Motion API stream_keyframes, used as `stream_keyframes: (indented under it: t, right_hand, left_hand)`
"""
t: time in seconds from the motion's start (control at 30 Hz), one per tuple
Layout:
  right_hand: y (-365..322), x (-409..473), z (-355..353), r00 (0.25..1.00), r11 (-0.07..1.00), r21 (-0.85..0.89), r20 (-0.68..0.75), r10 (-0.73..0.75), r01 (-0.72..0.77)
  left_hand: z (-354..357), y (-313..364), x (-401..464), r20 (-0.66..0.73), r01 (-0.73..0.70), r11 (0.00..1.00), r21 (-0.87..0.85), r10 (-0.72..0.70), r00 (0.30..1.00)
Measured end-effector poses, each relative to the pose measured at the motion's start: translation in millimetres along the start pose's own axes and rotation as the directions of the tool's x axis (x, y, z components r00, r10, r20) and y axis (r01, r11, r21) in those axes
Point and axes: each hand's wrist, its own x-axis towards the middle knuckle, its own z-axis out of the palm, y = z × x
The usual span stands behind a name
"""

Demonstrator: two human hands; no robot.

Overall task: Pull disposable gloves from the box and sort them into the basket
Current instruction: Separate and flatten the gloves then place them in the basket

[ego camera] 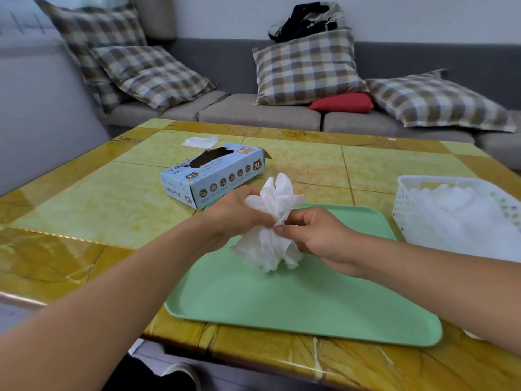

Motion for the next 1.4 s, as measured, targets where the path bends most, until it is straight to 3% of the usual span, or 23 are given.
stream_keyframes:
  t: [0.17, 0.3, 0.4, 0.5, 0.6, 0.7, 0.8, 0.87, 0.97, 1.03, 1.13, 1.2, 1.3, 1.4]
  right_hand:
    - [-3.9, -1.0, -4.2, 0.995, 0.994, 0.087, 0.068, 0.066, -0.072]
    - [-12.7, -2.1, -6.6, 0.986, 0.989, 0.066, 0.116, 0.121, -0.129]
    - [-25.5, -11.4, -18.7, 0.961, 0.987, -0.016, 0.226, 0.160, -0.160]
    - [-40.3, -25.2, -36.6, 0.937, 0.986, 0.024, 0.314, 0.152, -0.168]
    - [-54.6, -37.4, -55.5, 0.959, 0.969, 0.203, 0.270, 0.081, -0.139]
    - [-64.8, -47.3, -71.4, 0.979, 0.905, 0.399, 0.187, 0.074, -0.145]
    - [-67.5, -57.5, -79.0, 0.980, 0.880, 0.443, 0.172, 0.103, -0.170]
    - [-65.8, -65.0, -82.9, 0.976, 0.915, 0.367, 0.194, 0.101, -0.168]
    - [-62.2, -72.4, -90.0, 0.960, 0.990, 0.067, 0.261, 0.099, -0.121]
    - [-62.8, -76.1, -91.7, 0.939, 0.986, -0.125, 0.311, 0.145, -0.111]
    - [-69.8, -79.9, -89.9, 0.926, 0.949, -0.313, 0.342, 0.161, -0.049]
    - [-75.3, -81.4, -89.7, 0.960, 0.926, -0.378, 0.261, 0.105, 0.002]
    - [-77.6, -79.1, -96.5, 0.997, 0.907, -0.416, -0.011, -0.076, 0.065]
    - [-72.1, -75.8, -107.8, 0.978, 0.987, -0.118, -0.164, -0.131, 0.112]
  left_hand:
    - [-4.2, -4.7, -0.5, -0.086, -0.108, 0.949, 0.296, 0.139, 0.987]
    - [-18.4, -7.4, 7.5, -0.245, -0.055, 0.904, 0.424, 0.173, 0.954]
    - [-31.5, -13.3, 16.1, -0.291, 0.054, 0.866, 0.496, 0.108, 0.951]
    - [-35.5, -20.2, 22.0, -0.301, 0.133, 0.848, 0.513, 0.033, 0.953]
    - [-36.9, -16.3, 24.9, -0.305, 0.210, 0.855, 0.475, -0.064, 0.950]
    - [-40.5, -5.9, 19.2, -0.225, 0.301, 0.850, 0.432, -0.222, 0.949]
    - [-45.1, 10.0, 7.3, -0.149, 0.311, 0.871, 0.380, -0.274, 0.950]
    - [-45.2, 18.9, -0.7, -0.129, 0.243, 0.897, 0.369, -0.209, 0.969]
    - [-32.9, 31.0, -17.0, -0.051, -0.054, 0.869, 0.492, 0.091, 0.995]
    - [-12.6, 44.8, -31.3, 0.042, -0.307, 0.872, 0.381, 0.315, 0.948]
    - [23.6, 56.6, -34.5, 0.336, -0.485, 0.845, 0.226, 0.400, 0.853]
    - [44.7, 53.2, -28.2, 0.427, -0.469, 0.854, 0.226, 0.346, 0.835]
    - [59.0, 46.6, -19.0, 0.336, -0.385, 0.908, 0.165, 0.315, 0.887]
    - [55.9, 43.5, -15.5, 0.323, -0.239, 0.970, -0.046, 0.241, 0.915]
